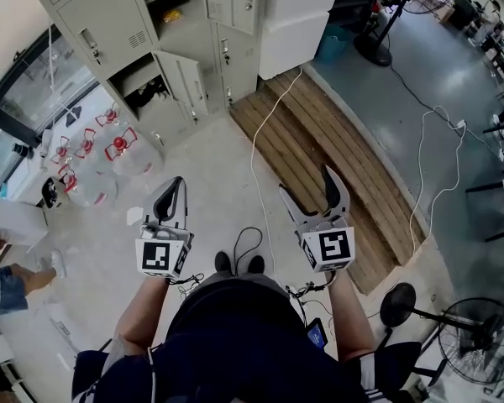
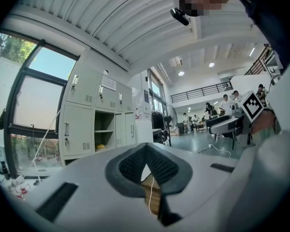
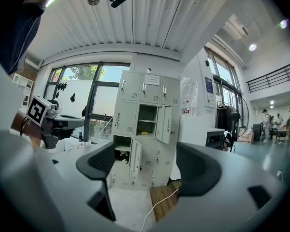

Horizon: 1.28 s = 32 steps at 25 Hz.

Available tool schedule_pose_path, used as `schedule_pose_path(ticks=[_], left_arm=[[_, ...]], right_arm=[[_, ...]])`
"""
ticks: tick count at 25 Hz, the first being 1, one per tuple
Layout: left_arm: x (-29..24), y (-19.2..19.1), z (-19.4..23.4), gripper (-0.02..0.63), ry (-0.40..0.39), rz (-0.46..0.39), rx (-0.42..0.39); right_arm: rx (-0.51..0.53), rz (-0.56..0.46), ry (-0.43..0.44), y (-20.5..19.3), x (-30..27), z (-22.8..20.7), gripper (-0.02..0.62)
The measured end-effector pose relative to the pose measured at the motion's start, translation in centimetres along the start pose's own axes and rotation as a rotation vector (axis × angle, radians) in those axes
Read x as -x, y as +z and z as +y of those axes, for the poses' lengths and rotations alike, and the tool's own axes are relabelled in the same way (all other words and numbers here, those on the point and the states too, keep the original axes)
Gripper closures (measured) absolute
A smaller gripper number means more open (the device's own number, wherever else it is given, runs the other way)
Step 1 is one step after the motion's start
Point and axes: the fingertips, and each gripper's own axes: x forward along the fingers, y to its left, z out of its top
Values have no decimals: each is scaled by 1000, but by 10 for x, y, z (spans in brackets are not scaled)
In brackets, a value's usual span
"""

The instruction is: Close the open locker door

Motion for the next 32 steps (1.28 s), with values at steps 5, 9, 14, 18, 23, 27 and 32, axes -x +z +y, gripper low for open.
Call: schedule_pose_path(ticks=[5,9,14,18,23,27,32], left_arm=[[-6,3,1,603,-35,-17,6],[-13,-3,3,603,-77,-2,-25],[-39,-11,-3,603,-68,19,-2],[-78,-9,-13,603,-20,9,21],[-130,0,-25,603,80,6,19],[-158,3,-31,603,164,24,25],[-195,-2,-33,603,211,53,14]], right_arm=[[10,18,-15,-3,-8,1,190],[15,16,-29,0,-20,-6,190],[2,13,7,-4,-41,-31,192],[-18,3,50,-10,-61,-69,196],[-14,-7,171,-9,-92,-125,202],[-15,7,270,-12,-119,-161,209],[7,-11,356,-11,-167,-190,212]])
